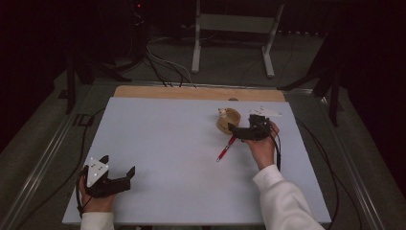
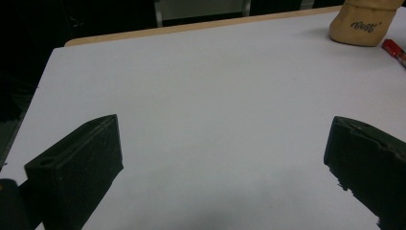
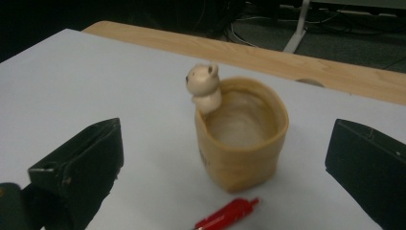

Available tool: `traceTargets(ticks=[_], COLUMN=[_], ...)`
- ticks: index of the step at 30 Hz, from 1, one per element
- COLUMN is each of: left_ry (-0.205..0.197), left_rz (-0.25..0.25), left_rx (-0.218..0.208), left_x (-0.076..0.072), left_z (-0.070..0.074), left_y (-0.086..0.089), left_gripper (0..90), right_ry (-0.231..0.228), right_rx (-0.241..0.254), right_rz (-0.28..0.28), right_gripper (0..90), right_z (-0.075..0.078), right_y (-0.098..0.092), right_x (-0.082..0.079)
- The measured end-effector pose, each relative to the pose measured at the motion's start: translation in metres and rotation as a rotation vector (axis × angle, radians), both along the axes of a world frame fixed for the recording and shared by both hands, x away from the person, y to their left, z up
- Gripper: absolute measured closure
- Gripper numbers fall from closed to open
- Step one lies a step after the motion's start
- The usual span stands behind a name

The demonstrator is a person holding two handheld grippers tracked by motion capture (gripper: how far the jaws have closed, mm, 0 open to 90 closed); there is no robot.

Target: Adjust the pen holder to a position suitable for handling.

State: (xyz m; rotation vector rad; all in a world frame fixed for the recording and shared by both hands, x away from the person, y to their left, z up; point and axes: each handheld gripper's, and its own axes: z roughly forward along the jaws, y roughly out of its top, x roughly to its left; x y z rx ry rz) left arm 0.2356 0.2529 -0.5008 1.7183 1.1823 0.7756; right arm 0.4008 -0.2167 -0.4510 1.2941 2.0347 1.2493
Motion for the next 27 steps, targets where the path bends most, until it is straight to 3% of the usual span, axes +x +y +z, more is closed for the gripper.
traceTargets(ticks=[9,15,18,20,24,27], left_ry=[0.002,0.001,0.000,0.002,0.001,0.002], left_rz=[0.001,0.000,0.000,0.000,0.000,-0.001], left_rx=[0.000,-0.001,-0.001,0.000,-0.001,0.001], left_x=[0.000,0.000,0.001,0.001,0.001,0.001], left_z=[0.000,0.000,0.000,-0.001,0.000,-0.001], left_y=[0.001,0.000,0.000,0.000,0.001,0.000], left_gripper=[0.1,0.1,0.1,0.1,0.1,0.1], right_ry=[0.017,0.075,0.081,0.118,0.148,0.170], right_rx=[-0.009,0.001,-0.001,-0.017,-0.031,-0.029], right_rz=[-0.033,-0.062,-0.072,-0.083,-0.114,-0.133], right_gripper=[0.0,0.0,0.0,0.0,7.1,18.6], right_z=[-0.003,-0.009,-0.008,-0.011,-0.018,-0.024], right_y=[0.002,0.000,0.000,0.000,-0.002,-0.002], right_x=[0.026,0.042,0.048,0.056,0.064,0.068])
